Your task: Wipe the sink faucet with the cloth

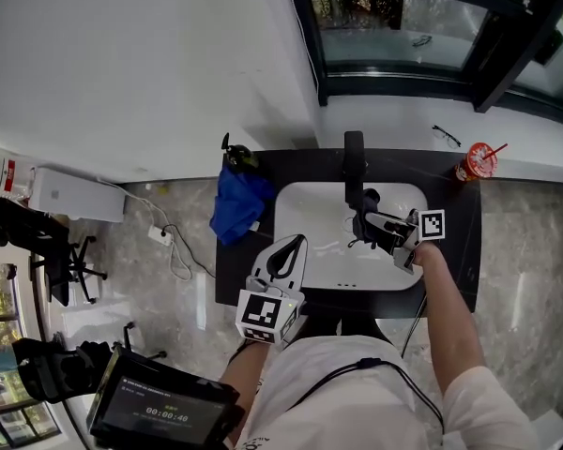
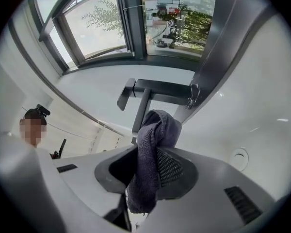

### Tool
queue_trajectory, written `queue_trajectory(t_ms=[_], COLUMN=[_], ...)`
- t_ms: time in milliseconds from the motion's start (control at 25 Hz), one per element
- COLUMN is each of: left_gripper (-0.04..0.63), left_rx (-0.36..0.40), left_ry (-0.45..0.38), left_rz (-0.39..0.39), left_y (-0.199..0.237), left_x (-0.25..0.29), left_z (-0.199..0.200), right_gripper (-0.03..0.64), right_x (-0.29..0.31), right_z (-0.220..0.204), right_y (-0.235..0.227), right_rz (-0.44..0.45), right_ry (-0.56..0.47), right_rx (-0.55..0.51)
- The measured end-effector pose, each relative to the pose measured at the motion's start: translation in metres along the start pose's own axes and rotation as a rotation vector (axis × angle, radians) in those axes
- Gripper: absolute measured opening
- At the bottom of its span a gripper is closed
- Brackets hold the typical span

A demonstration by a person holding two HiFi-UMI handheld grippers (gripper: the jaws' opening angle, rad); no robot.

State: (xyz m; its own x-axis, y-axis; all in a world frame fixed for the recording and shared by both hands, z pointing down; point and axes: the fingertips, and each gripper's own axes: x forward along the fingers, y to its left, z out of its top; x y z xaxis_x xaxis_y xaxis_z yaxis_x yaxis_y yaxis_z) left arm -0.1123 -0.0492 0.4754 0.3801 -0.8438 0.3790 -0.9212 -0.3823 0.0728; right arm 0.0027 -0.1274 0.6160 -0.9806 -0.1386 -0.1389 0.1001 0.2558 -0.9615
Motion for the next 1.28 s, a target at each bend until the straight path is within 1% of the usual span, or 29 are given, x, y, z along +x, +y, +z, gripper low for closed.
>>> queue_trajectory(t_ms=[120, 200, 280, 360, 400, 480, 560, 600, 680, 760, 840, 920, 1000, 1040, 1160, 1200, 1280], left_gripper=[-0.006, -0.006, -0.006, -0.006, -0.006, -0.006, -0.006, -0.006, -0.006, -0.006, -0.006, -0.006, -0.006, -0.006, -0.006, -0.008, -0.006], left_rx=[-0.003, -0.002, 0.000, -0.001, -0.001, -0.002, -0.001, 0.000, 0.002, 0.003, 0.004, 0.003, 0.003, 0.003, 0.006, 0.007, 0.008], left_ry=[-0.003, -0.006, -0.014, -0.018, -0.017, -0.014, -0.010, -0.008, -0.007, -0.007, -0.006, -0.002, 0.003, 0.005, 0.009, 0.008, 0.005], left_rz=[-0.005, -0.008, -0.009, -0.006, -0.004, 0.000, -0.001, -0.002, -0.003, -0.002, -0.001, 0.001, 0.003, 0.003, -0.002, -0.005, -0.012], left_y=[-0.002, -0.003, -0.003, -0.002, -0.001, 0.000, 0.000, -0.001, -0.002, -0.002, -0.002, -0.001, -0.001, -0.001, -0.003, -0.004, -0.007], left_x=[0.001, 0.001, 0.002, 0.001, 0.001, 0.001, 0.001, 0.002, 0.003, 0.004, 0.004, 0.003, 0.002, 0.001, 0.001, 0.002, 0.003], left_z=[0.002, 0.004, 0.005, 0.006, 0.006, 0.006, 0.005, 0.005, 0.005, 0.006, 0.006, 0.005, 0.003, 0.002, 0.000, 0.001, 0.002], right_gripper=[0.109, 0.109, 0.109, 0.109, 0.109, 0.109, 0.109, 0.109, 0.109, 0.109, 0.109, 0.109, 0.109, 0.109, 0.109, 0.109, 0.109], right_x=[-0.009, -0.016, -0.024, -0.030, -0.033, -0.036, -0.035, -0.033, -0.027, -0.016, -0.006, 0.001, 0.005, 0.006, 0.009, 0.011, 0.013], right_z=[-0.020, -0.029, -0.026, -0.007, 0.008, 0.036, 0.054, 0.058, 0.057, 0.051, 0.047, 0.046, 0.044, 0.043, 0.042, 0.041, 0.038], right_y=[0.009, 0.015, 0.021, 0.022, 0.020, 0.010, -0.004, -0.012, -0.031, -0.040, -0.042, -0.041, -0.042, -0.043, -0.044, -0.042, -0.039], right_rz=[0.022, 0.051, 0.075, 0.061, 0.032, -0.066, -0.178, -0.242, -0.371, -0.445, -0.479, -0.498, -0.544, -0.584, -0.704, -0.723, -0.738], right_ry=[0.086, 0.123, 0.116, 0.047, -0.006, -0.101, -0.135, -0.121, -0.039, 0.058, 0.119, 0.150, 0.202, 0.245, 0.412, 0.463, 0.540], right_rx=[0.018, 0.042, 0.050, 0.020, -0.008, -0.088, -0.174, -0.214, -0.312, -0.420, -0.508, -0.569, -0.650, -0.713, -0.952, -1.015, -1.098])
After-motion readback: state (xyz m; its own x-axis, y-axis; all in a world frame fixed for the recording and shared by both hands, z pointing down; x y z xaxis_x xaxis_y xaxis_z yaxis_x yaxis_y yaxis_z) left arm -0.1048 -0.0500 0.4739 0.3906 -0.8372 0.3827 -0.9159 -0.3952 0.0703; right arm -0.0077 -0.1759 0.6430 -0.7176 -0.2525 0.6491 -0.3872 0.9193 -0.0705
